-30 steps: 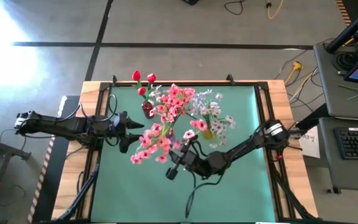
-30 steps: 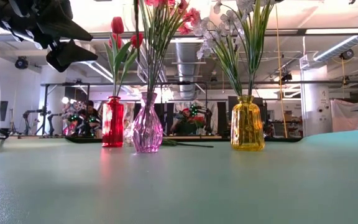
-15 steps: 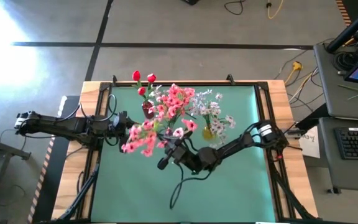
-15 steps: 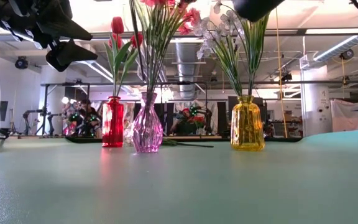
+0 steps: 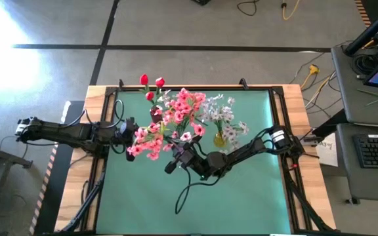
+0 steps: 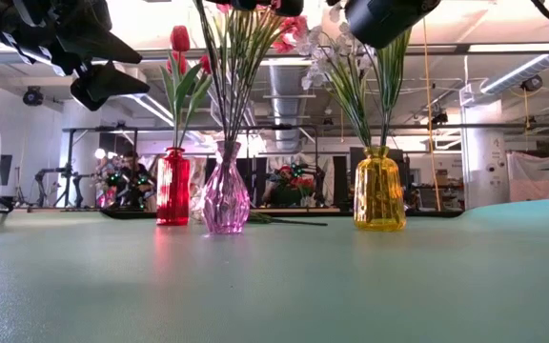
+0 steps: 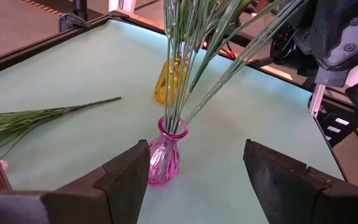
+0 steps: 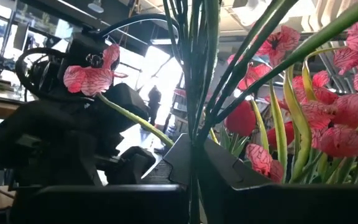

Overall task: Sort flowers into vase by color
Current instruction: Put the pink flower into the purple vase

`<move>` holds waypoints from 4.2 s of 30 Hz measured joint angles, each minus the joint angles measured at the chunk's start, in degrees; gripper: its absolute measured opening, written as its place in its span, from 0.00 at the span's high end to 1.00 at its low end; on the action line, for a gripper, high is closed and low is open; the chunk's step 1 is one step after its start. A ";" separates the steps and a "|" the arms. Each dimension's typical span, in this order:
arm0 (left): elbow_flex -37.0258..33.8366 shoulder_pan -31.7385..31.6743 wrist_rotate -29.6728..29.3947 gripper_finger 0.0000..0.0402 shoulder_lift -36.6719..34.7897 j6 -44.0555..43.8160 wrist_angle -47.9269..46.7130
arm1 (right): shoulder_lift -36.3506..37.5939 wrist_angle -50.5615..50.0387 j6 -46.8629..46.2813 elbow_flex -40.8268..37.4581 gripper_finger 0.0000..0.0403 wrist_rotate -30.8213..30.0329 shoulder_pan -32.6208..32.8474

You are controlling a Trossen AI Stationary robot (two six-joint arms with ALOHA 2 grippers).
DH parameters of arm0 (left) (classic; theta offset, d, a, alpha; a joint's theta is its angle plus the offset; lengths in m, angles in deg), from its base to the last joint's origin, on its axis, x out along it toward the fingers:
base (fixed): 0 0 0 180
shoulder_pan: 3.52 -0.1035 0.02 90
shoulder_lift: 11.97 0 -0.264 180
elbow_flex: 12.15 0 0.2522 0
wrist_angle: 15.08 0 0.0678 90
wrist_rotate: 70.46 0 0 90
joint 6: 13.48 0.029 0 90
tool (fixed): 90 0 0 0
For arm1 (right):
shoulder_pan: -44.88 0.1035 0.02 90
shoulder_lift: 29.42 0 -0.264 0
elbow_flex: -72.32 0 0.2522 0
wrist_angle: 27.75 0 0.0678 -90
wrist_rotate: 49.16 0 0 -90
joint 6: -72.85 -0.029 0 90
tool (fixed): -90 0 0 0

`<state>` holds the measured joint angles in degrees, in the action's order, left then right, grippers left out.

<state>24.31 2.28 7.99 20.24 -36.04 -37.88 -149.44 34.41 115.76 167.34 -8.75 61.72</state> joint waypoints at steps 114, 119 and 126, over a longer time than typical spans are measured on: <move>-0.02 0.00 0.09 0.38 2.01 -0.44 -1.47 | -0.12 -6.93 -11.21 -6.78 0.65 -7.67 0.44; -0.02 0.00 0.10 0.38 2.01 -0.44 -1.46 | -0.12 -6.99 -11.27 -6.78 0.60 -7.65 0.42; -0.02 0.00 0.09 0.38 2.01 -0.44 -1.44 | -0.12 -7.06 -11.41 -6.78 0.54 -7.63 0.42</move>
<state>24.29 2.28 8.08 22.25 -36.48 -39.32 -149.56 27.35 104.36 160.56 -16.37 62.13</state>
